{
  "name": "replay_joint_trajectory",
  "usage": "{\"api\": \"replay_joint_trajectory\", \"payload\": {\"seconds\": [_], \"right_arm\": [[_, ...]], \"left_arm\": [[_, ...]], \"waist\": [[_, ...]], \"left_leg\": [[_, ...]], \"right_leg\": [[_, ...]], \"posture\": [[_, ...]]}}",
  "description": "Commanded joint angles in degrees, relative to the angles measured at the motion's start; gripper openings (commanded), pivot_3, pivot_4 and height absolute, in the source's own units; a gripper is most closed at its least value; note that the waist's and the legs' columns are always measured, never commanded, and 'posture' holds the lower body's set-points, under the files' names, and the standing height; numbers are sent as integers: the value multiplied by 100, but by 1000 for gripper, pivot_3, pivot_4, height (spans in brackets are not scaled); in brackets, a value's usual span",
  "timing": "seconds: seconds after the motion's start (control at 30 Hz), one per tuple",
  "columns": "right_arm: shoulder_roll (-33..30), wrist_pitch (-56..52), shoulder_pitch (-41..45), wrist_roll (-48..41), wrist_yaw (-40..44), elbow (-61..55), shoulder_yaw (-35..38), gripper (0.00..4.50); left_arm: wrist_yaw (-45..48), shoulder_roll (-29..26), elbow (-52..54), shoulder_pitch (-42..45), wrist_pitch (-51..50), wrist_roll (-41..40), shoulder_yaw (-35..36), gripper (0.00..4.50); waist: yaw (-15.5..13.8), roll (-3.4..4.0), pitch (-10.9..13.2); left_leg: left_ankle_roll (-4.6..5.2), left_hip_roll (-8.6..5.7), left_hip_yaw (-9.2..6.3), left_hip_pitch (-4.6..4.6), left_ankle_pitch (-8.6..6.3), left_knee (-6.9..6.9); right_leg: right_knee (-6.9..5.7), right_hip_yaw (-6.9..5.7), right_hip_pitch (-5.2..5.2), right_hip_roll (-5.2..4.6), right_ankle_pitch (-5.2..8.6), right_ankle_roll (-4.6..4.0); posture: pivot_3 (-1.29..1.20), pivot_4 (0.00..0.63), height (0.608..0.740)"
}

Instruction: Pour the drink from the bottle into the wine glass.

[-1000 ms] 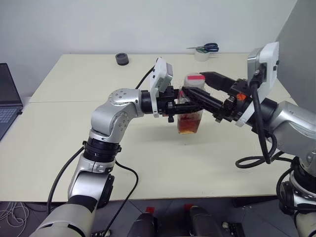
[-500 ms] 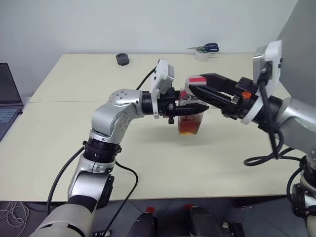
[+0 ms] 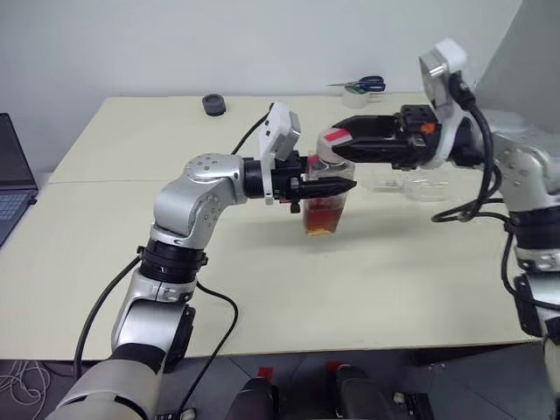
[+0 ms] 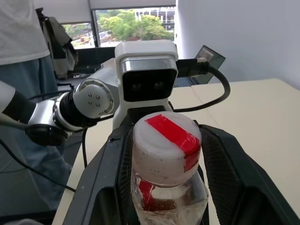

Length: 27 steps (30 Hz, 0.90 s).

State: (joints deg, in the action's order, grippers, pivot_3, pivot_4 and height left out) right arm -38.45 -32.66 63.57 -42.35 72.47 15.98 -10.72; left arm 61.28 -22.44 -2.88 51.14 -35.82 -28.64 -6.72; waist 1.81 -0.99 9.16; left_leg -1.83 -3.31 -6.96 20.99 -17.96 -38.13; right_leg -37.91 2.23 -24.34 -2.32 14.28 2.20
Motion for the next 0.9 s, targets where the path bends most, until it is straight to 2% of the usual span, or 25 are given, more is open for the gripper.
{"api": "replay_joint_trajectory", "payload": {"seconds": [0.03,0.3,0.4,0.5,0.67,0.77,0.8,0.9], "right_arm": [[31,198,219,658,187,490,-7,1835],[-116,-113,206,918,592,497,199,4453],[-421,-438,-8,847,538,85,417,4453],[-799,-1229,-359,442,274,-741,825,4453],[-984,-2718,-1193,-646,-868,-2566,1856,4453],[-448,-3387,-1551,-1247,-2387,-3537,2506,4453],[-134,-3556,-1604,-1427,-3049,-3831,2693,4453],[553,-3784,-1652,-1987,-4364,-4381,3019,4453]], "left_arm": [[281,120,507,196,132,-283,-8,1751],[277,162,514,147,179,-264,20,1751],[260,160,530,101,201,-251,37,1751],[229,153,547,56,231,-239,53,1751],[196,168,511,26,295,-189,92,1751],[201,194,471,25,338,-159,84,1751],[200,213,443,40,355,-149,81,1751],[205,264,376,78,404,-131,69,1751]], "waist": [[-13,0,0],[-23,0,0],[-21,1,0],[-48,0,0],[-34,2,-1],[-17,2,-1],[-14,2,-1],[-31,2,0]], "left_leg": [[0,-1,0,4,0,-1],[-1,-9,-3,11,0,-2],[-1,-8,-1,11,0,0],[-1,-9,-4,19,0,-2],[-2,-10,-11,54,0,-15],[-2,-9,-10,100,0,-47],[-2,-9,-10,103,0,-58],[-2,-15,-6,103,0,-76]], "right_leg": [[1,-1,-3,-3,0,0],[6,-7,-5,-20,0,0],[3,-6,-9,-21,0,0],[5,-7,-11,-23,0,0],[-5,-4,-43,-28,0,0],[-31,-2,-91,-25,-1,-1],[-36,-1,-91,-26,-1,-1],[-64,10,-92,-30,-1,-1]], "posture": [[0,150,740],[0,150,740],[0,150,740],[0,150,740],[0,150,740],[0,150,740],[0,150,740],[0,150,740]]}}
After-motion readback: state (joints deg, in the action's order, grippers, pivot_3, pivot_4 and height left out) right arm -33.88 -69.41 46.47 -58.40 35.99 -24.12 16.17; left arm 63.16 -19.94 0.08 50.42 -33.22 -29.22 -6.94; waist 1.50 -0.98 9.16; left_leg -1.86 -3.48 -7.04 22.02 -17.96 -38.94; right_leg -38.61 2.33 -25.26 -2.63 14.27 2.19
